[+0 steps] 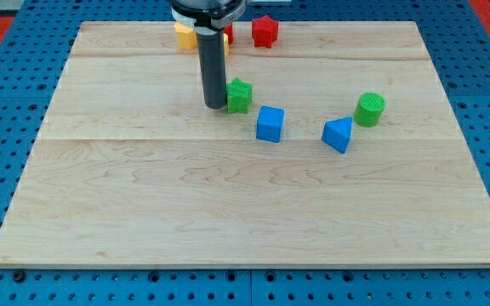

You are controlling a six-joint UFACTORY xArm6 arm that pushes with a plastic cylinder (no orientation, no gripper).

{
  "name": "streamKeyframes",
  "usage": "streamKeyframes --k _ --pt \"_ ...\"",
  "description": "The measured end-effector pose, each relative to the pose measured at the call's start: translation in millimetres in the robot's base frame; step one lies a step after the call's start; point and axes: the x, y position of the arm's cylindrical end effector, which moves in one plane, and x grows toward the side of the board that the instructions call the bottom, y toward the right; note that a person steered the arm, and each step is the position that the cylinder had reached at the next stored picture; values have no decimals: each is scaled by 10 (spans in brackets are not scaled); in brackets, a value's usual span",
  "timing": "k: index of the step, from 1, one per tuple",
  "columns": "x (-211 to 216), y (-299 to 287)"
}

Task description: Move the blue cube below the green star

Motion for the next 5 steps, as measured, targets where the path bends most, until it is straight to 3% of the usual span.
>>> streamKeyframes --k 2,4,5 --pt "-139 1007" --pt "863 -157" --pt "1097 94"
